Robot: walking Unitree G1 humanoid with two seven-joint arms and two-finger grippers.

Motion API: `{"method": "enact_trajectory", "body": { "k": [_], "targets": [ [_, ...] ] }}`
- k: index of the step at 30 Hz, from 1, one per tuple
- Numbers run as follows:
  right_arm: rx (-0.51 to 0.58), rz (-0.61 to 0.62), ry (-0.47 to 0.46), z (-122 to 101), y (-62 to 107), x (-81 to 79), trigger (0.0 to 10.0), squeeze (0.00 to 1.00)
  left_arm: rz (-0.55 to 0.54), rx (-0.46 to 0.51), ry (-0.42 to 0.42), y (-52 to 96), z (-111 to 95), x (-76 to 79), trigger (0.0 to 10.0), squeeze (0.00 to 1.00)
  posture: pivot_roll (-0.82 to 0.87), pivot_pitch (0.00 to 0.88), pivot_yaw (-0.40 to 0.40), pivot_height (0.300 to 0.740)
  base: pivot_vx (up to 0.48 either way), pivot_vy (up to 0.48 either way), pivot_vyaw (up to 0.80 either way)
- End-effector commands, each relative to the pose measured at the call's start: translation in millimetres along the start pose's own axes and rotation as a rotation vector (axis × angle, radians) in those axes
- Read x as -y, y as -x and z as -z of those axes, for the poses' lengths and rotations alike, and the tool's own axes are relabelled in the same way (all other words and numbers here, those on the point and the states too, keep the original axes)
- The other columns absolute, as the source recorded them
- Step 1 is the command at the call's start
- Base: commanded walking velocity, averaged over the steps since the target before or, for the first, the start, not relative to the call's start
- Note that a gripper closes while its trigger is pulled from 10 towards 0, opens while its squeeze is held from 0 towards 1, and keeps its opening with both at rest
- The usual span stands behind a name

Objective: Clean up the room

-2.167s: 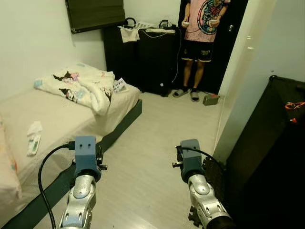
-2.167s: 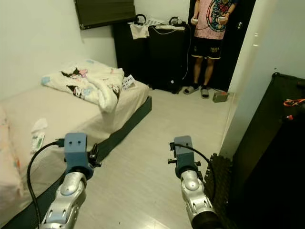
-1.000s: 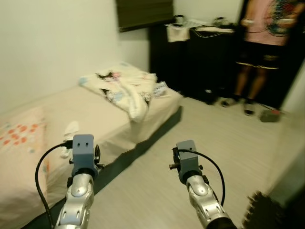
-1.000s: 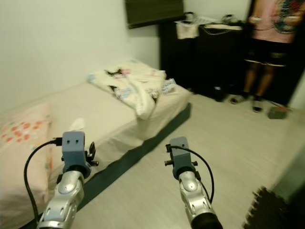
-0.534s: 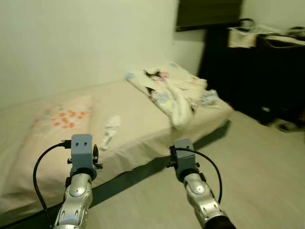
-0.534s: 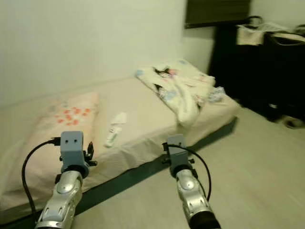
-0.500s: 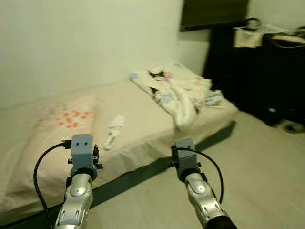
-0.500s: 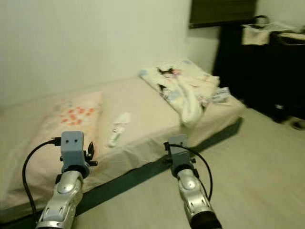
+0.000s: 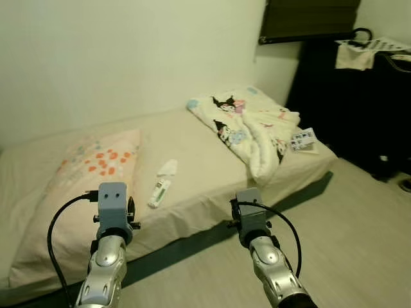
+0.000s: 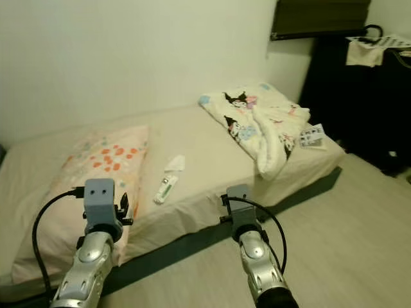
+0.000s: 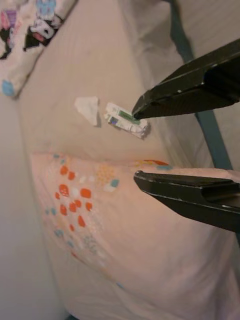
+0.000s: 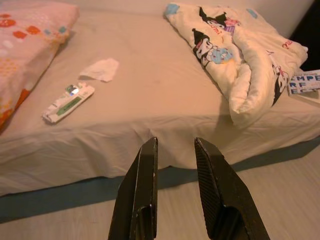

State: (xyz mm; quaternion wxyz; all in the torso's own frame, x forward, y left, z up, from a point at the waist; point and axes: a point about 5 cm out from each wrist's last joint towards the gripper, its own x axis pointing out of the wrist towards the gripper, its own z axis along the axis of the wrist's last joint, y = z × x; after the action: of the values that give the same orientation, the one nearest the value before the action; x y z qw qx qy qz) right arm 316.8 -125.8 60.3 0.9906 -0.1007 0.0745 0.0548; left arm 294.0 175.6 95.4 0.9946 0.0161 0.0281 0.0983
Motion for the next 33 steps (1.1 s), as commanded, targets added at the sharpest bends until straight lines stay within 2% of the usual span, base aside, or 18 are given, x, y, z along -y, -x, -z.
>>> {"method": "enact_trajectory", "body": {
  "k": [1, 7, 33],
  "targets": [
    [0.006, -0.001, 0.001, 0.0, 0.8, -0.2, 10.0, 0.00, 0.004, -0.007, -0.005, 1.0, 0.7, 1.3, 10.0, 0.00, 0.00, 0.014, -0.018, 0.740, 0.255, 0.000, 0.00],
    [0.009, -0.008, 0.007, -0.3, 1.1, -1.0, 10.0, 0.00, 0.005, -0.006, -0.002, 1.1, 0.7, 1.2, 10.0, 0.00, 0.00, 0.012, -0.018, 0.740, 0.255, 0.000, 0.00],
    [0.010, -0.046, 0.025, 0.1, 2.4, -5.8, 10.0, 0.00, -0.006, -0.011, 0.002, 2.3, 1.6, 0.1, 10.0, 0.00, 0.00, 0.019, -0.022, 0.740, 0.256, 0.000, 0.73]
  ]
}}
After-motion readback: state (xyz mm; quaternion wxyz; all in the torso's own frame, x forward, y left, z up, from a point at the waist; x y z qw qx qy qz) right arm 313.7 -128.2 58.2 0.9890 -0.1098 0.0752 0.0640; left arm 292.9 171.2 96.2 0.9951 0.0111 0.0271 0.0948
